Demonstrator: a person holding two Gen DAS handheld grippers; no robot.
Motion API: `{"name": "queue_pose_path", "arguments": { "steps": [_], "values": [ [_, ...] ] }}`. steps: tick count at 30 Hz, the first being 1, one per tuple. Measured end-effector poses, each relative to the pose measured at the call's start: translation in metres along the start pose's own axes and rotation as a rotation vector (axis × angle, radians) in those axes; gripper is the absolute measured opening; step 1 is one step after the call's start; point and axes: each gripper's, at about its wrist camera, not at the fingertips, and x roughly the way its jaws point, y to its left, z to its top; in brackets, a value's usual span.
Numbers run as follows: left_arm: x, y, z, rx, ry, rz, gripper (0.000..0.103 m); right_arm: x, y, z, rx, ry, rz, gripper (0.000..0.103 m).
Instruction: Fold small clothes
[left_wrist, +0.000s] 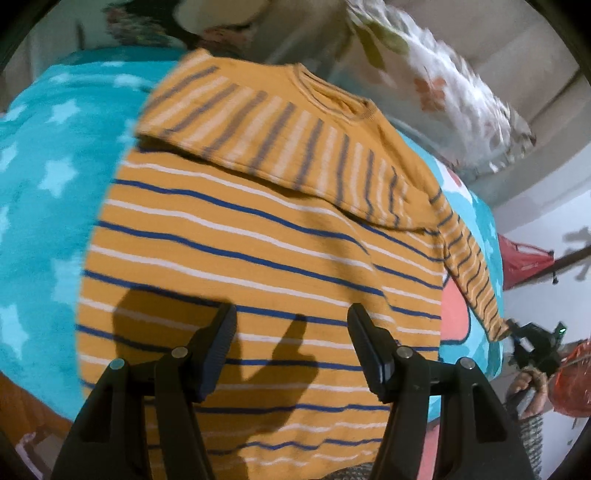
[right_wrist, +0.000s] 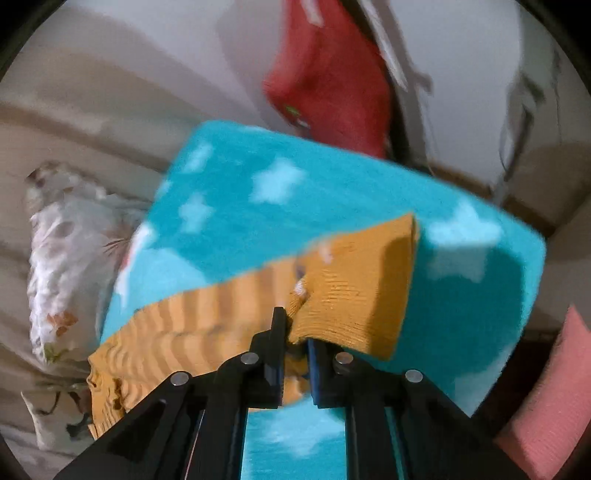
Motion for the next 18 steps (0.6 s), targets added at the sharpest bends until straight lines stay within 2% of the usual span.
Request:
{"name": "queue_pose_path", "arguments": {
  "steps": [4,7,9,12,15,18],
  "values": [
    [-0.021,0.031,0.000,-0.028,-0.031,-0.011,0.061,-0.017,0.086,-0.010,-0.124,-0.013,0.114,0.011],
    [-0.035,0.059,-0.002,-0.054,-0.053,-0.012,0.061,-0.016,0.176,-0.036,-0.268,0.015,0.233,0.011],
    [-0.045,0.081,-0.005,-0.074,-0.069,0.005,0.061,-0.008,0.247,-0.067,-0.378,0.056,0.318,0.011],
    [-0.061,0.110,-0.010,-0.091,-0.103,0.057,0.061,0.011,0.327,-0.116,-0.503,0.116,0.396,0.011],
    [-0.079,0.148,-0.015,-0.134,-0.126,0.106,0.061,0.040,0.399,-0.178,-0.632,0.202,0.439,0.011],
    [-0.089,0.180,-0.020,-0.180,-0.128,0.136,0.063,0.073,0.447,-0.241,-0.744,0.289,0.437,0.011]
  ]
}}
